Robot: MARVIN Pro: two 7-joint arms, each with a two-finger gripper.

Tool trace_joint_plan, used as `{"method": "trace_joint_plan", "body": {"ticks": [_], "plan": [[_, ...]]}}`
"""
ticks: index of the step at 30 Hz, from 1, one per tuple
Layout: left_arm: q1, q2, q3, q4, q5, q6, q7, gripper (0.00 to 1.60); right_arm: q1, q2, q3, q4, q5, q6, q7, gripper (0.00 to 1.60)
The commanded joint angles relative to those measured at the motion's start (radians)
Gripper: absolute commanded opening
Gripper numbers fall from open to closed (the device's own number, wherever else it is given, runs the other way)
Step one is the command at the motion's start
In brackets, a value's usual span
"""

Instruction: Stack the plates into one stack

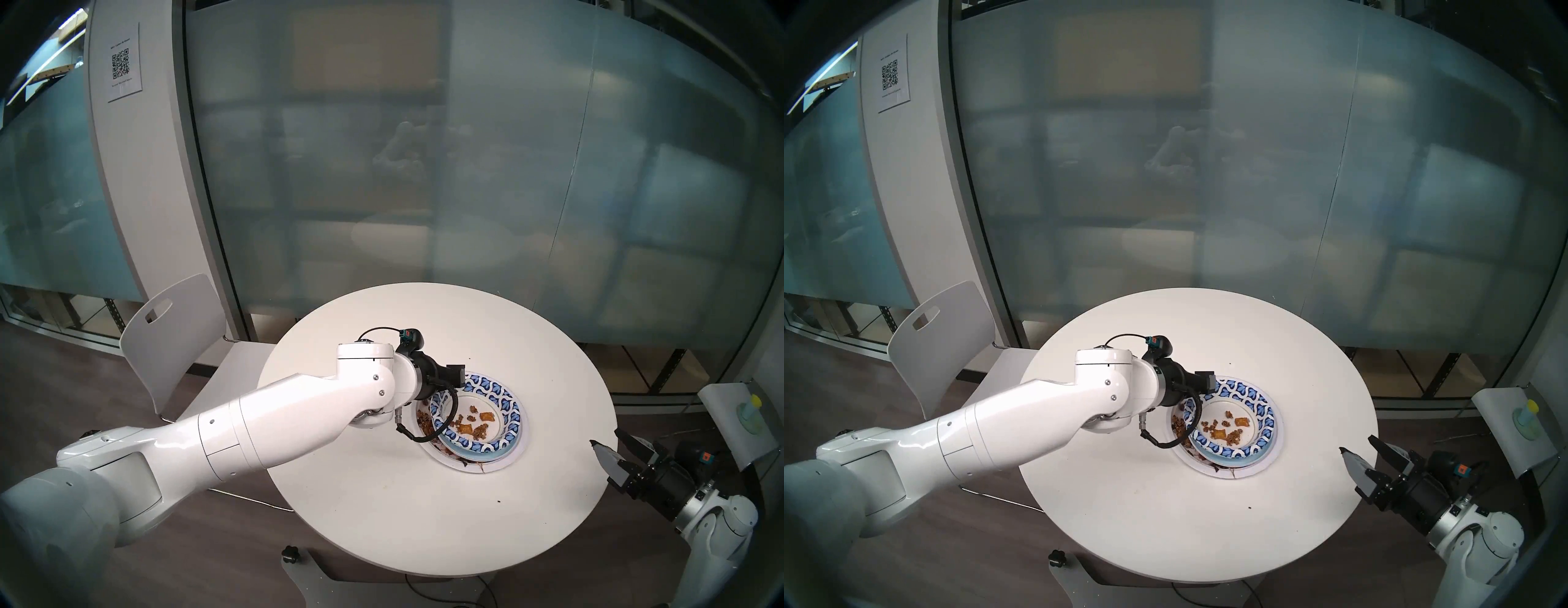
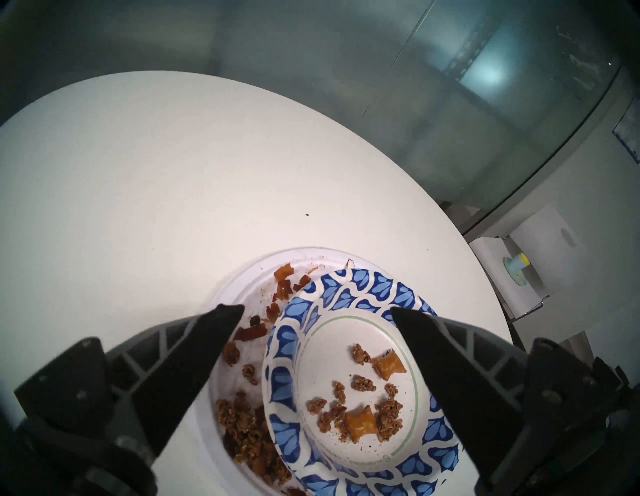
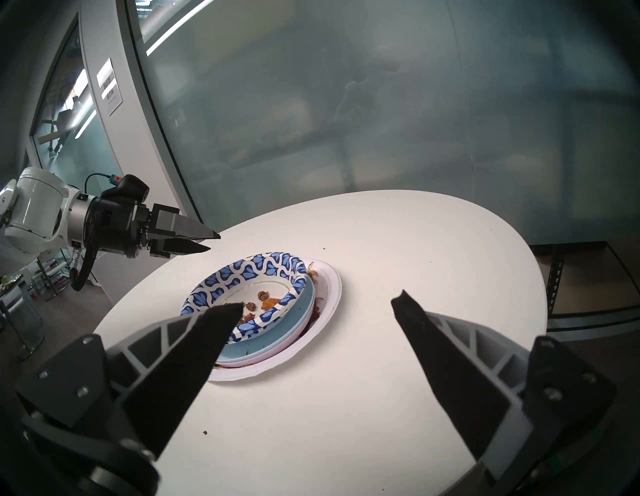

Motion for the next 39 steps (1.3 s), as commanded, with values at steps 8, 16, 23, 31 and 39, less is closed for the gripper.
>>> {"method": "trace_joint_plan", "body": {"ticks": [8,16,23,31,39], "plan": [[0.061,0.202,-0.051,-0.225,0.132,-0.121,0.011,1.60,0.070,0.003,-0.083,-0.018,-0.044,-0.066,-0.019,1.60],[0.158,0.304,-0.090,-0.335,0.212,-0.218,0.057,1.60,0.133,0.030,-0.132,0.001,-0.086,-0.080,-0.046,1.60],[0.232,0.388,-0.122,-0.387,0.275,-0.326,0.080,1.60,0.181,0.045,-0.177,0.026,-0.113,-0.085,-0.063,1.60],[0.309,0.491,-0.136,-0.425,0.310,-0.456,0.050,1.60,0.207,0.050,-0.199,0.042,-0.127,-0.087,-0.071,1.60],[0.342,0.538,-0.126,-0.410,0.317,-0.527,-0.015,1.60,0.208,0.043,-0.204,0.048,-0.124,-0.091,-0.078,1.60]]}}
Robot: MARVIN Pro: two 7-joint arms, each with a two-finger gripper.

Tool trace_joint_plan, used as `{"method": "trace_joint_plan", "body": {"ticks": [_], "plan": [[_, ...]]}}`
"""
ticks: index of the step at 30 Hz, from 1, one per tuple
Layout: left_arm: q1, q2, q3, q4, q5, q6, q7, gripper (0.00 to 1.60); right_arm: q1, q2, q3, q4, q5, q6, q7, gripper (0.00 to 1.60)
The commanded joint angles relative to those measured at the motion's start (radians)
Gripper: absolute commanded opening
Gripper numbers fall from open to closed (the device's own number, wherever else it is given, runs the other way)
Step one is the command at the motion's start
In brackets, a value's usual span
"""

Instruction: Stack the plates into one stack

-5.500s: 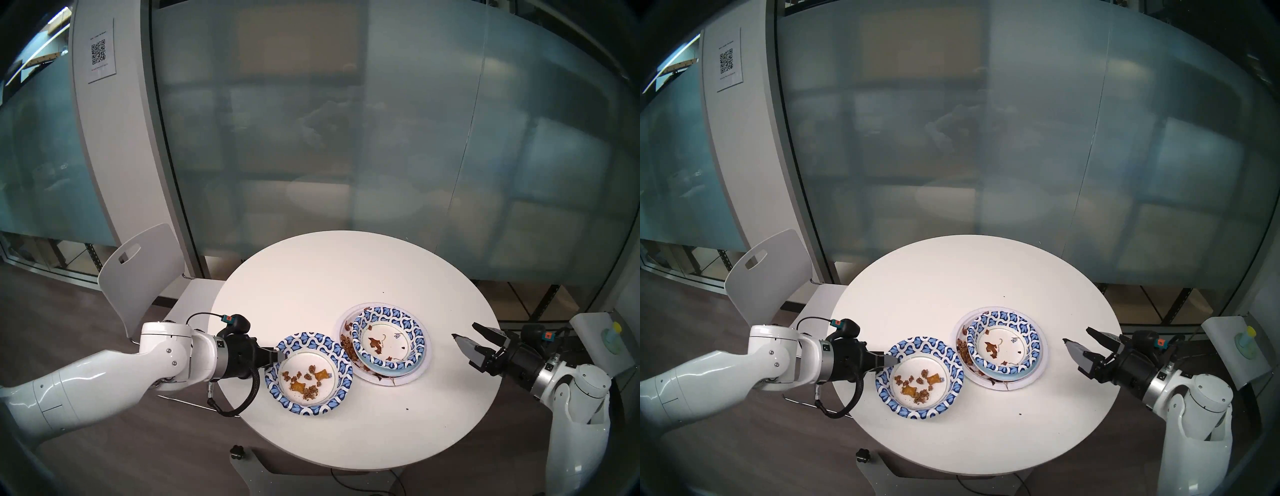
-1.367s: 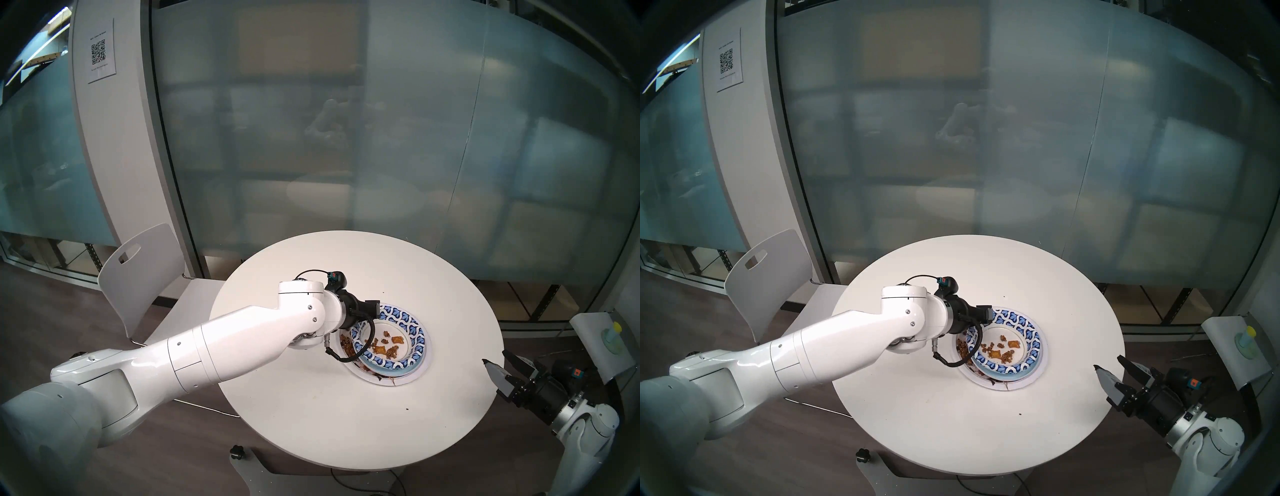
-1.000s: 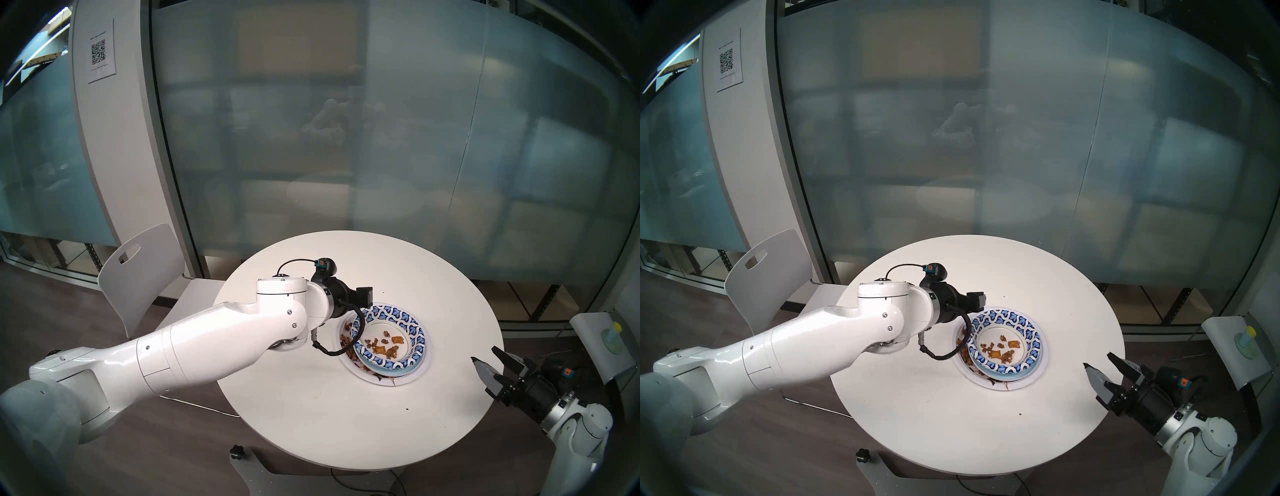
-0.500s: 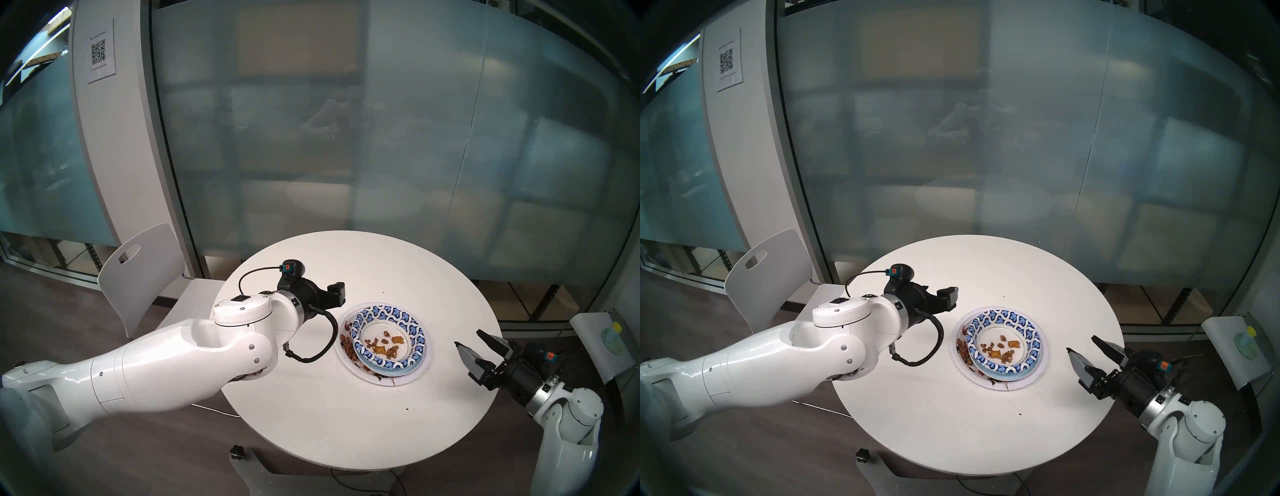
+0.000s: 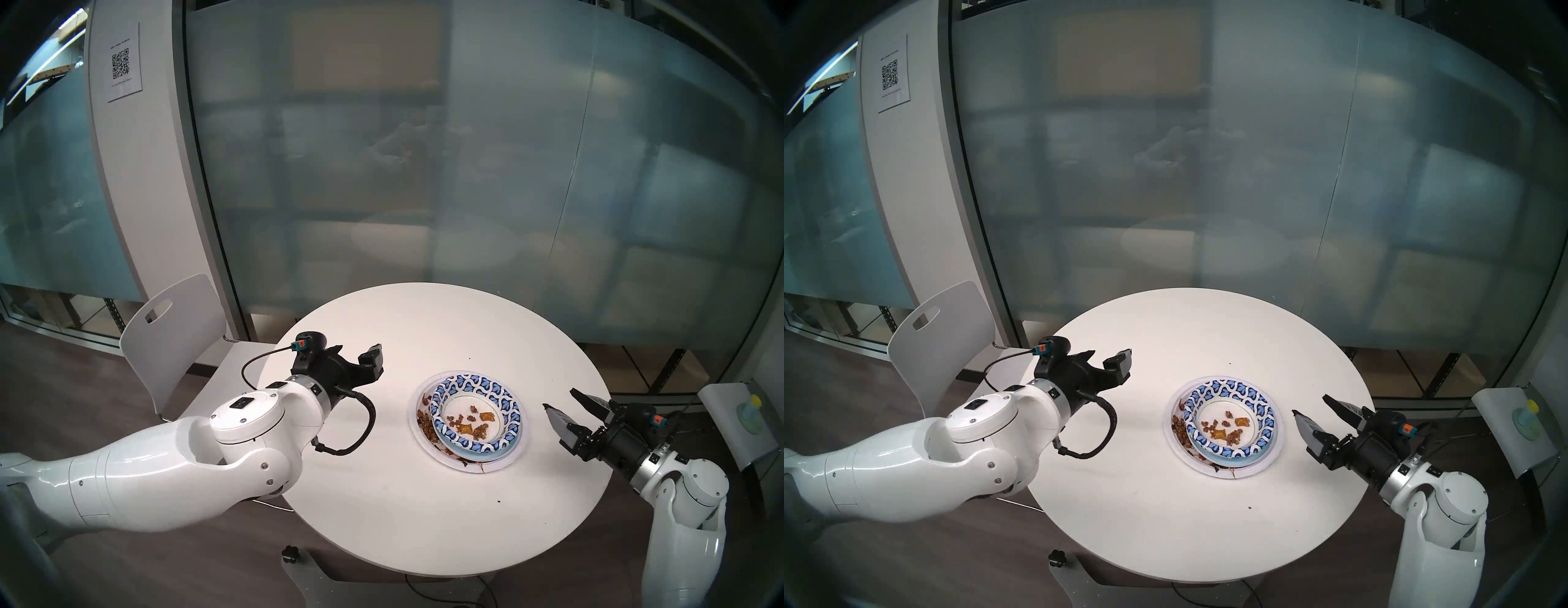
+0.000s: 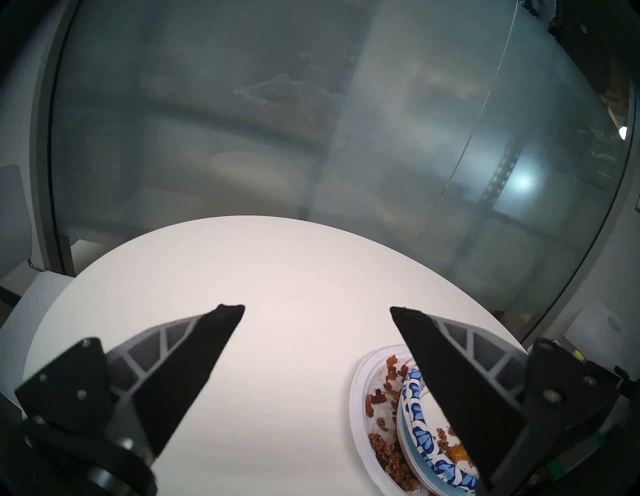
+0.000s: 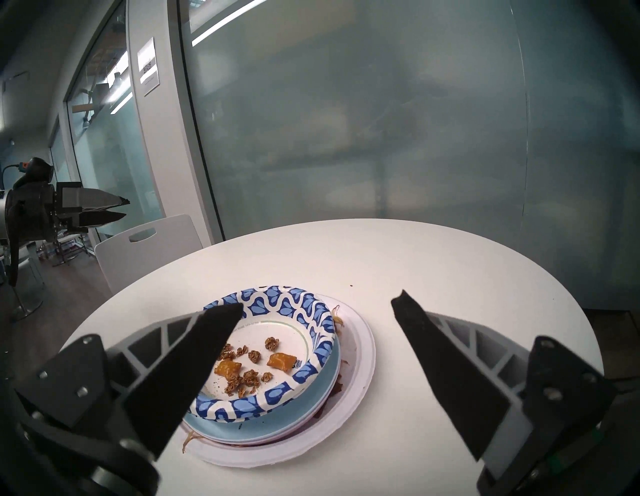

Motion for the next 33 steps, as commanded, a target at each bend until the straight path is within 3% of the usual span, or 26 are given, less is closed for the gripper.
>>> {"method": "trace_joint_plan", "body": {"ticks": [1,33], "plan": [[0.031,0.063,-0.010,-0.008,0.003,-0.062,-0.063,1.60,0.020,-0.004,-0.002,-0.007,0.015,-0.009,0.003,1.60],[0.029,0.056,-0.008,0.010,0.008,-0.064,-0.094,1.60,0.018,-0.029,0.005,-0.002,0.019,-0.034,0.001,1.60]]}}
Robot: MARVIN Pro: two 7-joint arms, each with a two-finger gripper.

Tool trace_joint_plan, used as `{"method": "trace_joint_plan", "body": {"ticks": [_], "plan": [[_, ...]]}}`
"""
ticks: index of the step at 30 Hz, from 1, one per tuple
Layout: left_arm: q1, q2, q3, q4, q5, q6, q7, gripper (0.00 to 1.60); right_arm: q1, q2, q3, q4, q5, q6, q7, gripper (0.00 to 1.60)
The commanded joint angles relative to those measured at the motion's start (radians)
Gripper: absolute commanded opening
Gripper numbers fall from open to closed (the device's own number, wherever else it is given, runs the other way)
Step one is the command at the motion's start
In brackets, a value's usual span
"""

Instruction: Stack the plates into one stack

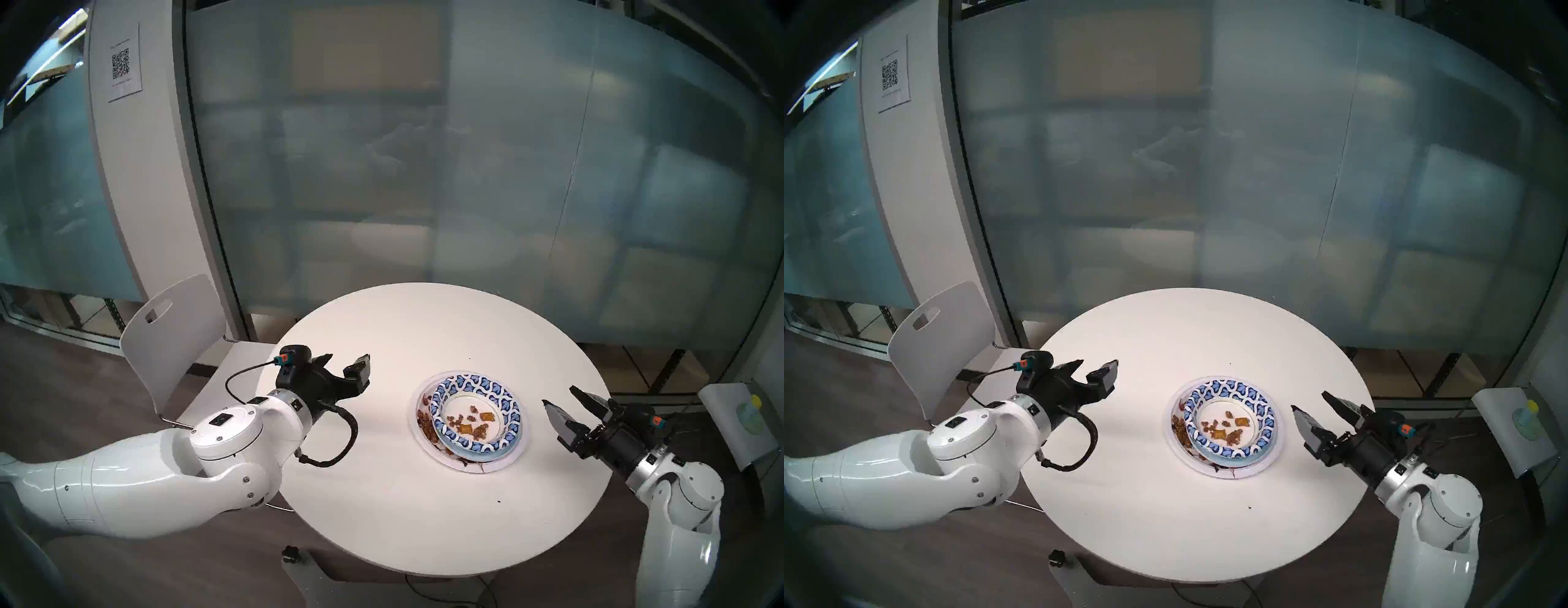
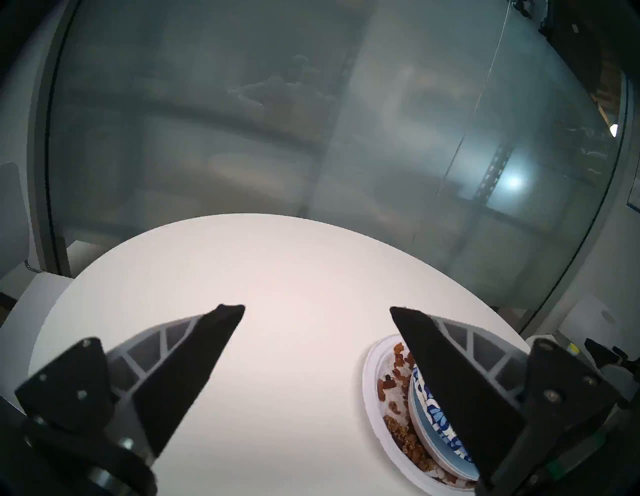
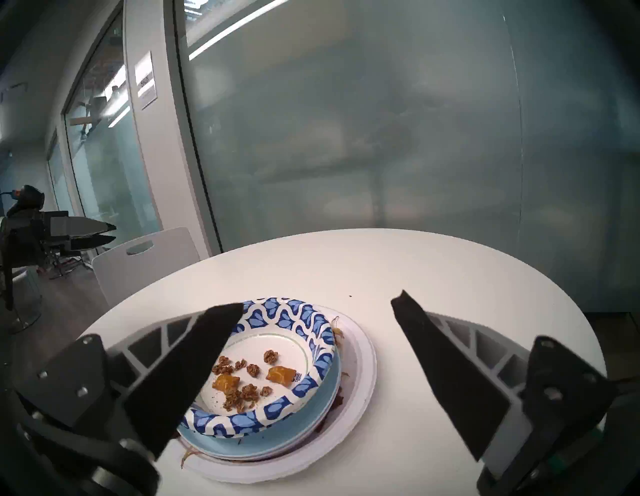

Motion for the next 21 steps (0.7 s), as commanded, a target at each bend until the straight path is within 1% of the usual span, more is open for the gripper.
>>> {"method": "trace_joint_plan", "body": {"ticks": [1,21], "plan": [[-0.009,-0.004,-0.011,-0.006,0.001,-0.009,0.000,1.60,0.010,0.002,0.002,-0.015,0.007,-0.005,0.003,1.60],[-0.009,-0.004,-0.011,-0.006,0.001,-0.009,0.000,1.60,0.015,-0.004,0.007,-0.015,0.001,-0.004,0.010,1.60]]}}
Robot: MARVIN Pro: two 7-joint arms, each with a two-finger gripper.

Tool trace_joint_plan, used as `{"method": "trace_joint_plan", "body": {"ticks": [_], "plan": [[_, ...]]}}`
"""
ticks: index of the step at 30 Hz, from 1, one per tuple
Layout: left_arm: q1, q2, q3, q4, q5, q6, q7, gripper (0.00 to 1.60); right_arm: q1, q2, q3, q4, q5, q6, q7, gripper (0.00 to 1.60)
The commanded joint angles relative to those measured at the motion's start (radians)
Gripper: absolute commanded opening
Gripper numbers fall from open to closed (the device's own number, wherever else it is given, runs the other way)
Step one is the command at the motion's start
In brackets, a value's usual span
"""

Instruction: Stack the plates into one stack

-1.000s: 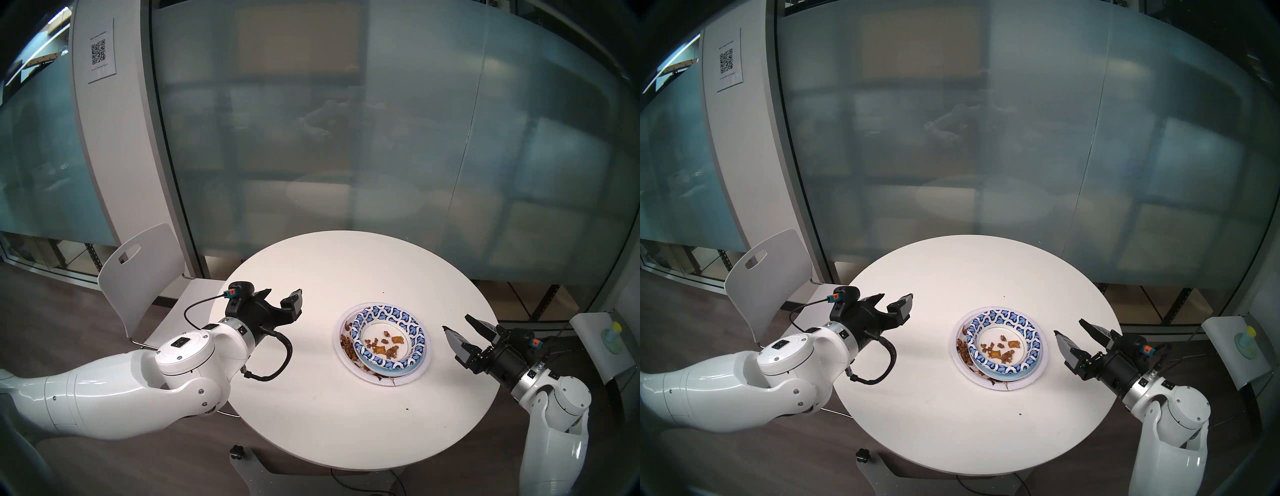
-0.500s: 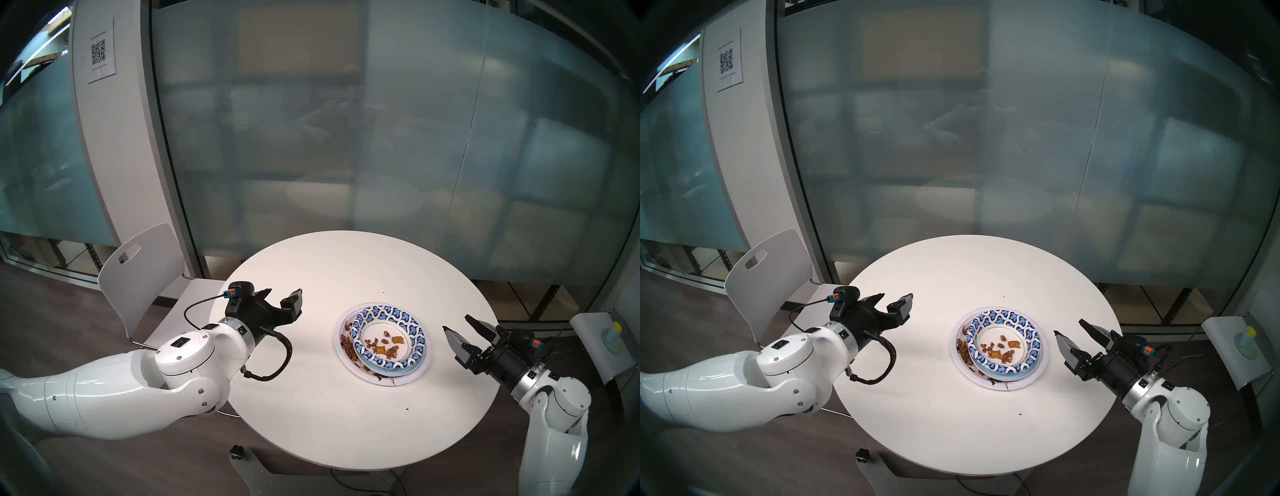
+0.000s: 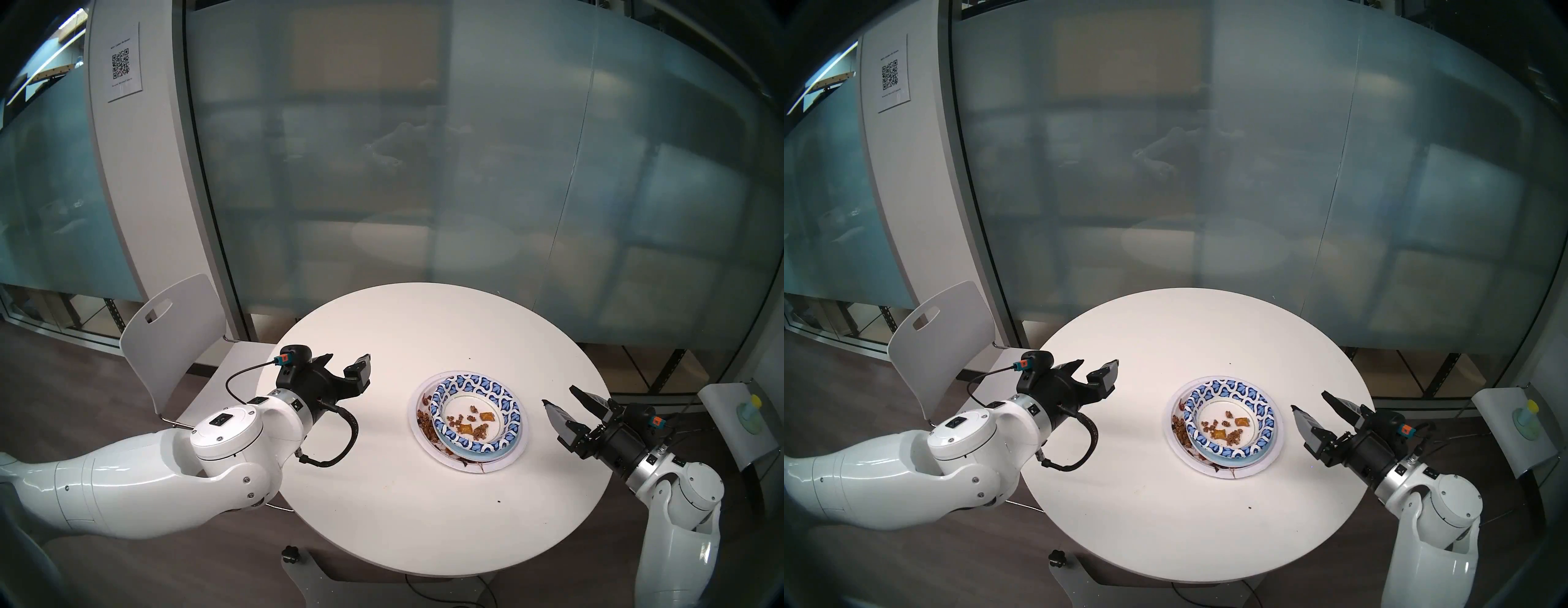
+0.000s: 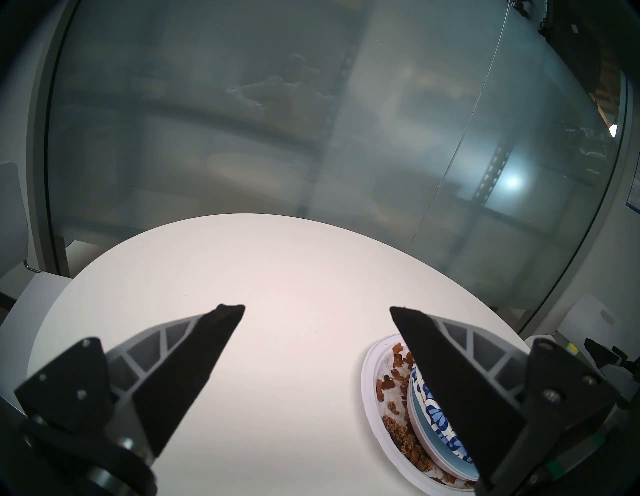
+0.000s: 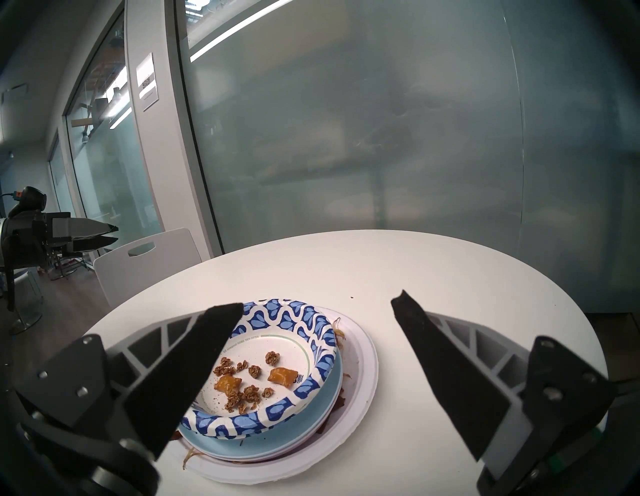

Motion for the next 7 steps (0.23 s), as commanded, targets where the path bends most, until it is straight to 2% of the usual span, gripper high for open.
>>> {"method": "trace_joint_plan", "body": {"ticks": [1,7], "plan": [[-0.009,-0.002,-0.011,-0.007,0.001,-0.008,0.001,1.60,0.010,0.002,0.001,-0.015,0.004,-0.003,0.000,1.60],[-0.009,-0.002,-0.011,-0.007,0.001,-0.008,0.001,1.60,0.011,0.001,0.002,-0.015,0.002,-0.003,0.002,1.60]]}}
